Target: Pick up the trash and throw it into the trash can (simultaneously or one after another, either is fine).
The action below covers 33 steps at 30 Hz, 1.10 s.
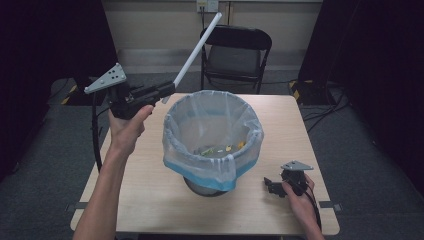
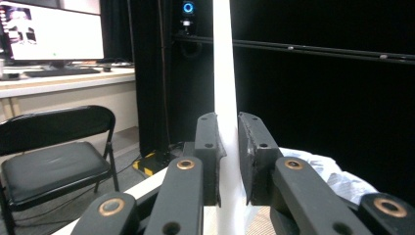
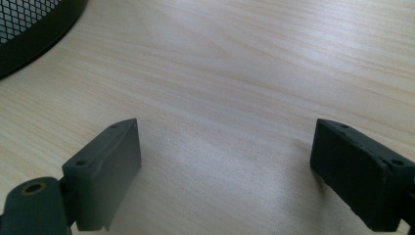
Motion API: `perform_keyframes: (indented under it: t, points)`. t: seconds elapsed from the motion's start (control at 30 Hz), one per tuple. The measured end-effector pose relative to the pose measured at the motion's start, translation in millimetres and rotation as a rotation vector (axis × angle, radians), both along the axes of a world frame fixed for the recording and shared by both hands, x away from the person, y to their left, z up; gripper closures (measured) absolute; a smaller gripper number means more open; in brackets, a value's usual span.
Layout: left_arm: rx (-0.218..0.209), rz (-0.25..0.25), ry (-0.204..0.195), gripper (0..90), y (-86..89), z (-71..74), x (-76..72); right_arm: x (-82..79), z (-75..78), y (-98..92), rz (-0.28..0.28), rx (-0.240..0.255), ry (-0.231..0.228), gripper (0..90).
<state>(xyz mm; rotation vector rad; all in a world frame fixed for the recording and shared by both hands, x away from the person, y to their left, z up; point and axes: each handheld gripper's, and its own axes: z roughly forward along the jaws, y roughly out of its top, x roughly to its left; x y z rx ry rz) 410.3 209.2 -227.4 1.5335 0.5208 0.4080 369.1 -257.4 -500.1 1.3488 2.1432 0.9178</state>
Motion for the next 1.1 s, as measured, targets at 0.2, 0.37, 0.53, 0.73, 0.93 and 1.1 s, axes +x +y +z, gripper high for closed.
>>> perform_keyframes:
  t: [0.2,0.37,0.53,0.73,0.93,1.1]
  points:
    - [-0.012,-0.037,0.006,79.7,-14.3,4.7,-0.5,0.0,0.0,0.0,0.000,0.000,0.000,10.7]
    - [0.012,-0.085,0.008,79.7,-22.9,3.9,-1.4,-0.1,0.0,0.1,0.000,0.001,0.001,10.7]
    - [0.026,-0.106,0.016,79.7,-25.6,2.0,-2.3,-0.1,0.0,0.1,-0.001,0.001,0.000,10.7]
    - [0.027,-0.129,0.030,79.6,-29.0,-2.2,-1.4,0.0,0.0,0.0,0.000,0.000,0.000,10.7]
    - [0.038,-0.155,0.049,79.3,-35.2,-7.2,0.5,-0.1,0.0,0.1,-0.001,0.001,0.001,10.7]
    - [0.064,-0.168,0.045,77.1,-39.3,-9.2,1.0,-0.1,0.0,0.1,-0.001,0.001,0.000,10.7]
